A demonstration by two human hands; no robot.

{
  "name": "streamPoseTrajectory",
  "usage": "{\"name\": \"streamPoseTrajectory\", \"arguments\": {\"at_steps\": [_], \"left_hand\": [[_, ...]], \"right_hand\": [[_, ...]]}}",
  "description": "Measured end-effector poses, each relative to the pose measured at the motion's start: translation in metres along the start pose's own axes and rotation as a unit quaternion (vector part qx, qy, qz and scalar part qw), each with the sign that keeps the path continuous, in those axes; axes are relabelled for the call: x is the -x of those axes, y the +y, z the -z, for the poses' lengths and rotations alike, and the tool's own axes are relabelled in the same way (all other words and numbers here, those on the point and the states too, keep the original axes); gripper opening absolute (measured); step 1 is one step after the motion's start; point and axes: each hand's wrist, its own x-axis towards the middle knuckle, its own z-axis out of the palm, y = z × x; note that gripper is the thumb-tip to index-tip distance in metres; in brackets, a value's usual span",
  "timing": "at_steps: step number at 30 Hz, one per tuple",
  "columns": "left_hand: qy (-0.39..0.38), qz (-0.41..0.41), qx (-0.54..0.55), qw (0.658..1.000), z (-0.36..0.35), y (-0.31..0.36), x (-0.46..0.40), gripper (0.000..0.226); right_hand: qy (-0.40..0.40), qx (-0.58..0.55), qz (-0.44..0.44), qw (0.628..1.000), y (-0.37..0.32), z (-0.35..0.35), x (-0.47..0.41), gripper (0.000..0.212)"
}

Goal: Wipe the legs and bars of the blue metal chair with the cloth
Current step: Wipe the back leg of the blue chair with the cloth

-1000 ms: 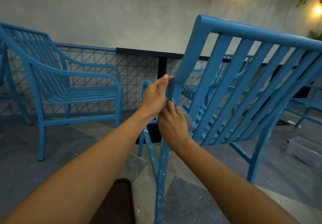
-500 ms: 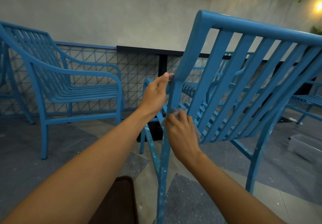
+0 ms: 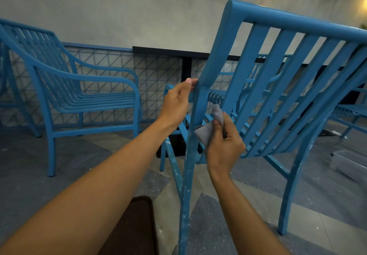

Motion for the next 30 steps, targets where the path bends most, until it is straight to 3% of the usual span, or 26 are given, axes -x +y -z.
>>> {"name": "streamPoseTrajectory", "arguments": {"at_steps": [4, 8, 16, 20, 30], "left_hand": [[0.0, -0.002, 0.002, 1.0, -0.001, 0.0, 0.0, 0.041], [-0.002, -0.004, -0.002, 1.0, 0.0, -0.002, 0.001, 0.04], [-0.013, 0.005, -0.017, 1.0, 0.004, -0.012, 0.007, 0.043], [-0.016, 0.011, -0.019, 1.0, 0.007, -0.013, 0.013, 0.042], [-0.017, 0.025, -0.021, 0.999, 0.006, -0.019, 0.027, 0.04]], "right_hand": [[0.014, 0.004, 0.026, 1.0, 0.006, -0.005, 0.007, 0.028], [-0.029, 0.008, 0.037, 0.999, 0.007, -0.017, 0.01, 0.027], [-0.063, 0.017, -0.017, 0.998, 0.019, -0.032, 0.007, 0.027], [-0.078, 0.049, -0.039, 0.995, 0.03, -0.03, 0.01, 0.017], [-0.135, 0.128, -0.066, 0.98, 0.061, -0.013, 0.042, 0.017]]}}
